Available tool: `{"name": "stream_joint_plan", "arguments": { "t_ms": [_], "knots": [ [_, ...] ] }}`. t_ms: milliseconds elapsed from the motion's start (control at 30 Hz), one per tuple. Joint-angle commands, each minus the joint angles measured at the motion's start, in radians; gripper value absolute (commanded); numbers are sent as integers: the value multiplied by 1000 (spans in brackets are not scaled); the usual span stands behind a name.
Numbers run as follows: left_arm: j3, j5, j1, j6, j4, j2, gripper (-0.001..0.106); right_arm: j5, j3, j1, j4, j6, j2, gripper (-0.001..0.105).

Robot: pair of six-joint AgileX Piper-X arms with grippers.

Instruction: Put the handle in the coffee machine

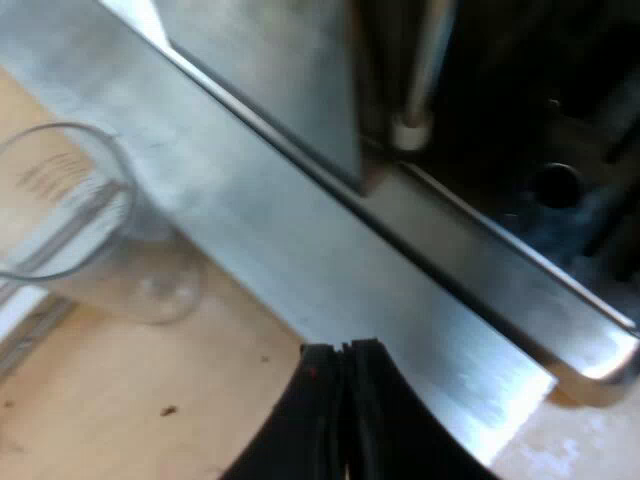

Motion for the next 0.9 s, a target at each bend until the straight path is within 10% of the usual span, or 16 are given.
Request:
{"name": "stream_joint_plan", "arguments": {
  "t_ms": [33,433,900],
  "knots": [
    [-6,-2,-38,54,71,-10,0,-2,-40,-3,-98,4,-42,44],
    [-6,32,-118,70,237,-52,0,-2,-40,-3,-98,4,-42,44],
    [29,82,-214,-68,261,-95,0,-2,-33,24,-90,-49,-42,44]
  ]
}}
